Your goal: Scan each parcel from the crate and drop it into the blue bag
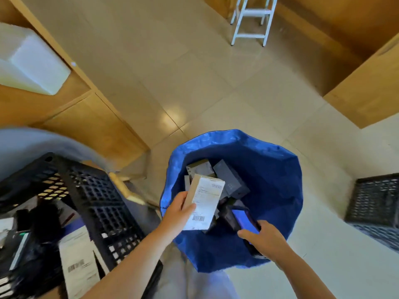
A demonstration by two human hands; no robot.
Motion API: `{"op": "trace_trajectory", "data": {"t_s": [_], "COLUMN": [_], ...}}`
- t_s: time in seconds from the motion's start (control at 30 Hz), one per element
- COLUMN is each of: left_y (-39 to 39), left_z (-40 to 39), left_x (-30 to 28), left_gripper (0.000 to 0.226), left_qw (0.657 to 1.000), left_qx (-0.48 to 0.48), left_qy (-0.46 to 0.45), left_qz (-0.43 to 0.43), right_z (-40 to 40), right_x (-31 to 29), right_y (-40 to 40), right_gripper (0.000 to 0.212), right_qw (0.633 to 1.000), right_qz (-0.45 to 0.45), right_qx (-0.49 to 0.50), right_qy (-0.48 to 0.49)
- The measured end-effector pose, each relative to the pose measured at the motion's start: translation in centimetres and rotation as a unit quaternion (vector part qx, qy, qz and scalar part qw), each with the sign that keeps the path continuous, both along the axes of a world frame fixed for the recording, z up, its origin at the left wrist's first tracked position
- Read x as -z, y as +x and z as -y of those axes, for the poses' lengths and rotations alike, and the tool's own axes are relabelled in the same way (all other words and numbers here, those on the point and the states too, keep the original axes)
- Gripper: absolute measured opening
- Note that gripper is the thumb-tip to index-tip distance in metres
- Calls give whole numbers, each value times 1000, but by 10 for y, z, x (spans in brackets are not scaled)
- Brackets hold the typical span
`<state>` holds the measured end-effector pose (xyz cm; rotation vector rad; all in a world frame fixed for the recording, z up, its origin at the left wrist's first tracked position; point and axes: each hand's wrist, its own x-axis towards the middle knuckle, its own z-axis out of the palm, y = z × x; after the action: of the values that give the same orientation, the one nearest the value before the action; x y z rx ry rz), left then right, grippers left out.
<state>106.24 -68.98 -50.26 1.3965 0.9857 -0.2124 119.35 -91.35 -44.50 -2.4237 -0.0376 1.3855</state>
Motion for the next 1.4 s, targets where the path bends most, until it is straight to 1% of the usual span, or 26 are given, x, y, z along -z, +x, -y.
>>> {"op": "trace_trajectory", "data": {"t_s": [0.1, 0.17, 0.23, 0.3, 0.47, 0.53, 0.63, 0.77, 0.87, 1.0, 1.1, 1.17, 1.23, 1.3, 1.4], "left_y": [27, 43, 57, 70, 87, 92, 102, 115, 126, 141, 147, 148, 147, 145, 143], "left_z": [10, 11, 9, 7, 4, 5, 8, 13, 16, 21, 26, 29, 31, 29, 22], "left_x": [45, 79, 119, 163, 276, 317, 360, 401, 425, 444, 453, 449, 437, 418, 379], "left_gripper": [28, 27, 27, 24, 20, 22, 14, 17, 24, 25, 37, 48, 54, 55, 53], "left_qw": [998, 994, 986, 982, 972, 968, 964, 960, 955, 956, 955, 953, 952, 947, 940], "left_qx": [31, 46, 63, 60, 20, 10, 0, 26, 49, 80, 123, 163, 191, 219, 262], "left_qy": [11, 39, 64, 77, 79, 62, 49, 69, 82, 80, 69, 53, 35, 40, 71], "left_qz": [-48, -91, -138, -164, -221, -242, -262, -271, -280, -272, -259, -250, -239, -230, -209], "right_z": [1, 0, -3, -6, -18, -22, -28, -31, -32, -33, -31, -30, -29, -30, -32], "right_x": [33, 60, 92, 126, 214, 249, 292, 334, 355, 370, 374, 372, 364, 349, 317], "right_y": [26, 40, 51, 59, 70, 72, 75, 79, 81, 85, 86, 86, 85, 85, 84], "right_gripper": [53, 48, 45, 45, 30, 31, 34, 32, 27, 28, 28, 32, 35, 35, 32], "right_qw": [999, 997, 994, 992, 988, 987, 986, 987, 985, 985, 984, 984, 985, 985, 985], "right_qz": [-13, -28, -42, -52, -66, -73, -74, -70, -62, -56, -55, -45, -37, -33, -33], "right_qx": [44, 74, 98, 116, 140, 141, 149, 147, 158, 162, 170, 172, 171, 167, 171], "right_qy": [-4, -3, -2, -4, 3, 8, 8, 4, 9, 11, 12, 10, 3, -2, 12]}}
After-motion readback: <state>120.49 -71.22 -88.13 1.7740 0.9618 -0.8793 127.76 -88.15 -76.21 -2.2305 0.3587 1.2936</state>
